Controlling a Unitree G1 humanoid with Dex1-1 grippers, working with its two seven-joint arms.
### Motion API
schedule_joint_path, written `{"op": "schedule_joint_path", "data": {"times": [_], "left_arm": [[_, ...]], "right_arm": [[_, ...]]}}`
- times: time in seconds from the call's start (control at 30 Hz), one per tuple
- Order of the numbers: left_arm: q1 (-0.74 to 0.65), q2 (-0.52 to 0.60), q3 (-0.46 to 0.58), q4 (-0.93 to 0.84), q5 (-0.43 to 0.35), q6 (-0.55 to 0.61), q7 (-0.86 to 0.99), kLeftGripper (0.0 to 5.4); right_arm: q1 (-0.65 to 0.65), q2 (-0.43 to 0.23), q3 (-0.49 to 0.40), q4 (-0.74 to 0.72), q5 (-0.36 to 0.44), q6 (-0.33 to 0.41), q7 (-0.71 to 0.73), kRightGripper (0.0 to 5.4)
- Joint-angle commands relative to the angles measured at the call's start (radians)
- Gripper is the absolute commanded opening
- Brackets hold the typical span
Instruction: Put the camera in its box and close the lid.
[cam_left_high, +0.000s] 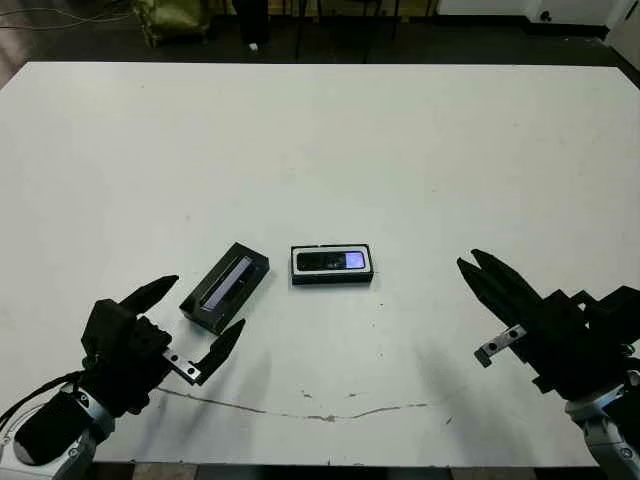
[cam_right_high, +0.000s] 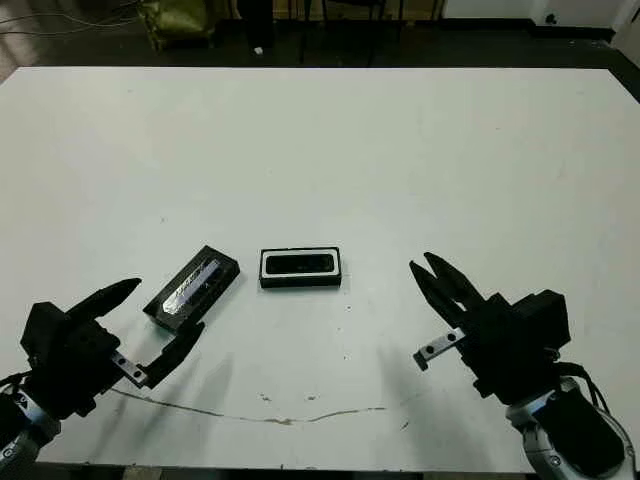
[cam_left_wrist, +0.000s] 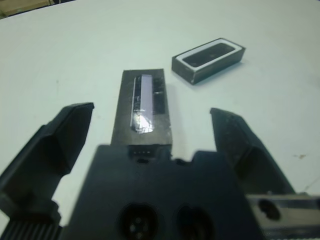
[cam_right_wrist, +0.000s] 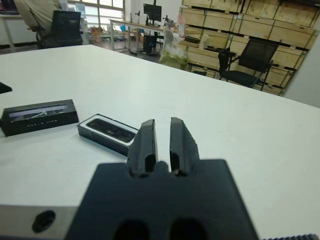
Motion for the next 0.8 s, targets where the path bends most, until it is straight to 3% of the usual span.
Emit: {"op": "schedule_joint_path", "data": {"times": [0.03,0.13,0.43,0.57,0.7,0.8], "left_arm": [[-0.003,0.002,-0.016,0.014,0.015,0.032,0.016,5.37],[-0.011,0.003,-0.03,0.026,0.03,0.015,0.019,5.37],[-0.024,-0.015,-0.038,0.042,-0.007,0.07,0.026,5.37],[-0.029,-0.015,-0.043,0.051,-0.009,0.073,0.021,5.37],[-0.034,-0.023,-0.053,0.049,-0.01,0.107,0.041,5.37],[-0.035,-0.023,-0.061,0.043,0.003,0.121,0.059,5.37]], "right_arm": [[0.013,-0.011,-0.004,-0.005,0.002,0.028,-0.007,0.0],[0.016,-0.018,-0.006,-0.027,0.001,0.052,-0.02,0.0],[0.019,-0.012,-0.012,-0.011,0.028,0.031,-0.006,0.0],[0.025,-0.023,-0.015,-0.04,0.021,0.07,-0.026,0.0],[0.022,-0.01,-0.013,-0.008,0.033,0.027,-0.004,0.0],[0.027,-0.022,-0.016,-0.053,0.036,0.087,-0.035,0.0]]}}
